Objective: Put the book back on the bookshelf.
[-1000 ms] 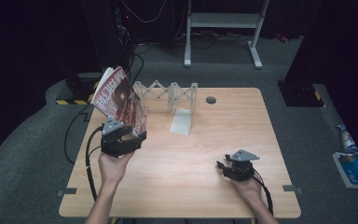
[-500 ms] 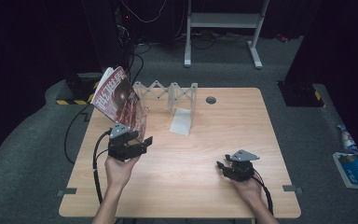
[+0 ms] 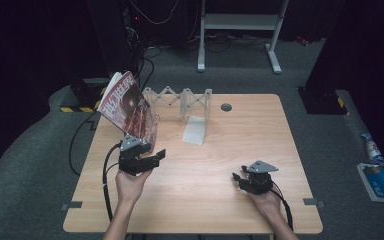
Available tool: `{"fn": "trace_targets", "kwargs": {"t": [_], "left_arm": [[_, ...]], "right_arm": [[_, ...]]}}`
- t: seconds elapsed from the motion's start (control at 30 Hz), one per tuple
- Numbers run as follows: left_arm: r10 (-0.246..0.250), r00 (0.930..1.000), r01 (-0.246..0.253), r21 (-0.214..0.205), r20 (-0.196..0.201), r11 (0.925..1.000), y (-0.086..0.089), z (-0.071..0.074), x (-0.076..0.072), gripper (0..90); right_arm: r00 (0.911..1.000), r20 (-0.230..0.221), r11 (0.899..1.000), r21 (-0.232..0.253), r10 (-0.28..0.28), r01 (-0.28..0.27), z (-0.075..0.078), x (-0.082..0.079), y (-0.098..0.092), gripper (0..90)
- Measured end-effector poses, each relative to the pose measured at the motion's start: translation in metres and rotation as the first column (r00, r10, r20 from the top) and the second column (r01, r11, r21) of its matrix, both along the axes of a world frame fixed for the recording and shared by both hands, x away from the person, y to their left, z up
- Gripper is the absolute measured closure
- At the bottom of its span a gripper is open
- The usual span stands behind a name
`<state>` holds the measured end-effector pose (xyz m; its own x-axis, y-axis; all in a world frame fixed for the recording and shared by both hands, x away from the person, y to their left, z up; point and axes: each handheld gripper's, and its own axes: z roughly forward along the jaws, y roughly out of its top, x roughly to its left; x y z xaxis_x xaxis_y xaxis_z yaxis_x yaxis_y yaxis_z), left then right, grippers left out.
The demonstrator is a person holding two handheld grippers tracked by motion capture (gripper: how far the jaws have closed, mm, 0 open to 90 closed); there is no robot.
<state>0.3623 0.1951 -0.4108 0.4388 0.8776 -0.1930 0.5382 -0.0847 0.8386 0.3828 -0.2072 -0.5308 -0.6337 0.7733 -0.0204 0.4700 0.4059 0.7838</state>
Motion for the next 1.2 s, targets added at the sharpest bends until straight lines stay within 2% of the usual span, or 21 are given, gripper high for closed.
{"fn": "trace_targets", "kwargs": {"t": [0.13,0.2,0.43,0.9,1.07,1.2], "left_arm": [[-0.009,1.0,0.009,0.014,-0.004,0.9999,-0.004,-0.006,0.001,36.1],[-0.01,0.9999,0.01,0.024,0.01,0.9997,-0.006,-0.008,0.0,37.3],[-0.016,0.9998,0.016,0.003,0.01,0.9999,-0.009,-0.015,0.0,37.4],[-0.032,0.9989,0.032,-0.023,-0.034,0.9992,-0.015,-0.036,0.003,38.1],[-0.034,0.9989,0.033,-0.02,-0.034,0.9992,-0.018,-0.04,0.003,38.1],[-0.035,0.9982,0.035,-0.018,-0.049,0.9992,-0.02,-0.044,0.004,38.1]], "right_arm": [[1.0,0.0,1.0,0.0,0.0,0.0,0.0,0.0,0.0,49.6],[1.0,0.0,1.0,-0.001,0.001,-0.001,0.0,0.0,0.0,49.6],[1.0,0.0,1.0,0.0,0.0,0.0,0.0,0.0,0.0,49.6],[1.0,0.0,1.0,0.001,-0.002,0.002,0.0,0.0,0.0,49.8],[1.0,0.0,1.0,0.001,-0.003,0.003,0.0,0.0,0.0,49.8],[1.0,0.0,1.0,0.001,-0.002,0.002,0.0,0.0,0.0,49.8]]}}
